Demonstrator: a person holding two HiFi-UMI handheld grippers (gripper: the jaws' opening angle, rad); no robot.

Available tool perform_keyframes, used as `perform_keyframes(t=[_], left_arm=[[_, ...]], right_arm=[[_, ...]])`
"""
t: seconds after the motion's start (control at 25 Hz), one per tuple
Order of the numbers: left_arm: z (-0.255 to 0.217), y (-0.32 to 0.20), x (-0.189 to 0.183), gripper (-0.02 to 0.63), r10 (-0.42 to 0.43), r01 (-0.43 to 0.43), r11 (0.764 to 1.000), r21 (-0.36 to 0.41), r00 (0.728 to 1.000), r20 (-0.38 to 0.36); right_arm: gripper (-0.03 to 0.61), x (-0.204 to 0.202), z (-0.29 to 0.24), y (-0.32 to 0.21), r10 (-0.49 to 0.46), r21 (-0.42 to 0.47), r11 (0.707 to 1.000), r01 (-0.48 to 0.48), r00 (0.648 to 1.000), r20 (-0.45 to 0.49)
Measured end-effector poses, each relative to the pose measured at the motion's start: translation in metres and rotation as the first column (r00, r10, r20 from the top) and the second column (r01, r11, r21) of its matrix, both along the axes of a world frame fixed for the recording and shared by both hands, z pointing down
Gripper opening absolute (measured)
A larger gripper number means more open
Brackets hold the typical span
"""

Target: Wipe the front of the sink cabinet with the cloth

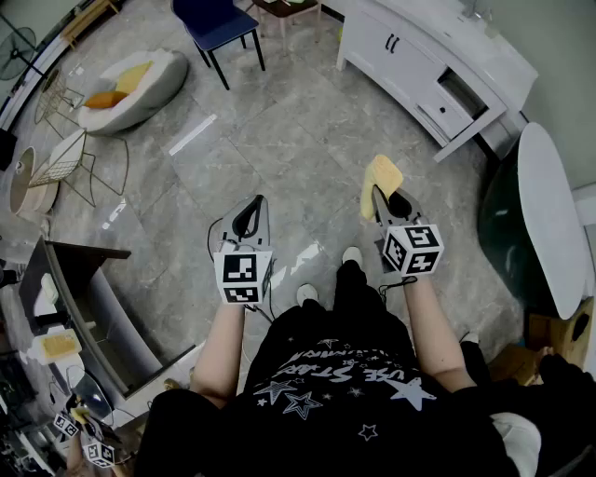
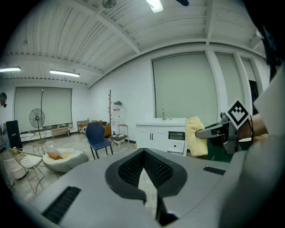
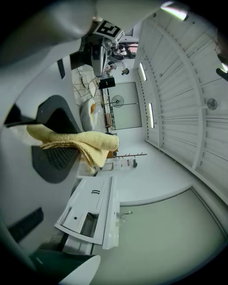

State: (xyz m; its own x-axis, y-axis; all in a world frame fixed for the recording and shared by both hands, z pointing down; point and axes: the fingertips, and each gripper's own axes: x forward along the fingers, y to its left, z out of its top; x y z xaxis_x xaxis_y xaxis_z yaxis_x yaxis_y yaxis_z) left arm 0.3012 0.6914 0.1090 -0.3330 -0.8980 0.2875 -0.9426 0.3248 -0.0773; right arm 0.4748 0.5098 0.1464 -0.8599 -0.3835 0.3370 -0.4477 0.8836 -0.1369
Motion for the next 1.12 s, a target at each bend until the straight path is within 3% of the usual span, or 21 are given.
perform_keyframes(t=[0.44,0.68,0.92,1.12], left_arm=[[0.011,0.01,-0.006,0.015,-0.021,0.02,1.0,-0.02,0.998,-0.055],[0.021,-0.015,-0.024,0.015,-0.023,0.021,0.999,-0.05,0.999,-0.049],[0.034,-0.07,-0.077,0.015,-0.062,0.056,0.994,-0.097,0.997,-0.055],[0.026,-0.159,-0.143,0.015,-0.075,0.072,0.99,-0.124,0.997,-0.019]], right_arm=[[0.06,-0.003,0.005,0.0,0.009,-0.013,1.0,-0.01,1.0,-0.013],[0.061,-0.021,0.013,-0.042,0.027,-0.023,0.999,-0.026,1.0,0.011],[0.061,-0.081,0.041,-0.12,0.029,-0.077,0.997,-0.028,0.999,0.016],[0.061,-0.153,0.052,-0.217,0.021,-0.109,0.994,-0.018,1.0,0.023]])
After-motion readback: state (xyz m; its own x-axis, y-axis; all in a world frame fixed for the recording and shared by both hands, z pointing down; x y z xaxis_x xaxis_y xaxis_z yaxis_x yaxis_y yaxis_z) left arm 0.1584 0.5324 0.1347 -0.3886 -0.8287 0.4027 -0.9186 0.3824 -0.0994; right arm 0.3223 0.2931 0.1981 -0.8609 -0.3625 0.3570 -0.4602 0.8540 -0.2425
